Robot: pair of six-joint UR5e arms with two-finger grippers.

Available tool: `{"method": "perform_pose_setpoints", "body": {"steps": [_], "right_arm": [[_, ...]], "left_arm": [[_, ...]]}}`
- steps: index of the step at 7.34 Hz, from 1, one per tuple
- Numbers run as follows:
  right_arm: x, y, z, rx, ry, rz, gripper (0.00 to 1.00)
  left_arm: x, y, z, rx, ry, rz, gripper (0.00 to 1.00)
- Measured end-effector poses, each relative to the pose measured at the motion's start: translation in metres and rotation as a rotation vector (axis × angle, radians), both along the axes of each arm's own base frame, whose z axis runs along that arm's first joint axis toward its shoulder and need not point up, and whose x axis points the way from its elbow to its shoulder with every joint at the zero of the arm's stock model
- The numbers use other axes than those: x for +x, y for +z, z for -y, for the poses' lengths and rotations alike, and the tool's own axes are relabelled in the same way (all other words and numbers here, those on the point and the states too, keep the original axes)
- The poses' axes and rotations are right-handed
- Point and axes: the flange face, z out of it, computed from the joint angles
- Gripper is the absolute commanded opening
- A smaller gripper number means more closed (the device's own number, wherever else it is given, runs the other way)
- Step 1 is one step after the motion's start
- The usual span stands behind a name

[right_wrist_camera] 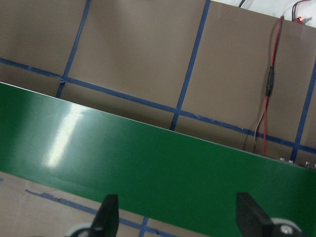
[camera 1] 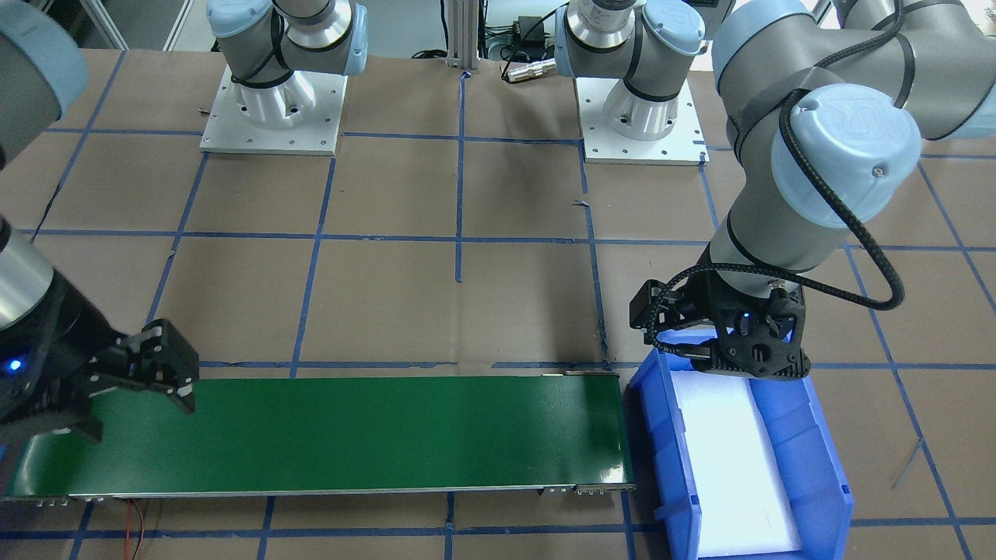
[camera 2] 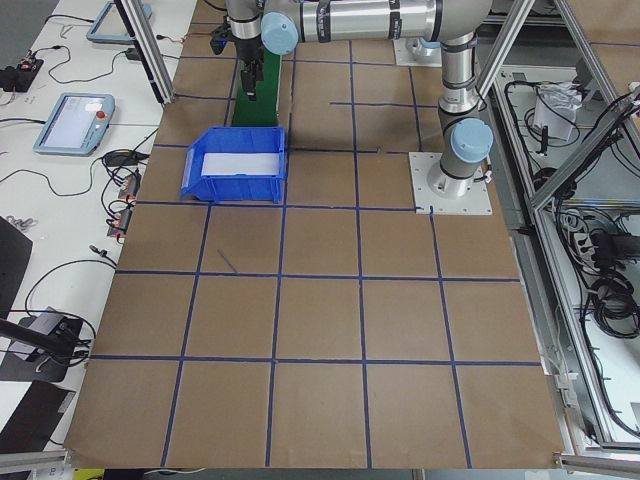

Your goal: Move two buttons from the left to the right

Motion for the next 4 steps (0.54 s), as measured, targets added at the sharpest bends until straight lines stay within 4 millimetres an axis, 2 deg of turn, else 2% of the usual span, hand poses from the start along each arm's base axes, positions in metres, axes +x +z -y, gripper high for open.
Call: {"method": "perform_pose_setpoints", "body": {"steps": [2, 4], "right_arm": [[0.007, 0.008, -0.065, 0.089, -0.142, 0.027, 1.00], [0.011, 0.013, -0.116, 0.172, -0.189, 0.023, 1.00]], "left_arm": [[0.001, -0.002, 0.002, 0.002, 0.001, -0.002, 1.00], [0.004, -0.002, 0.003, 0.002, 0.005, -0.003, 1.00]]}}
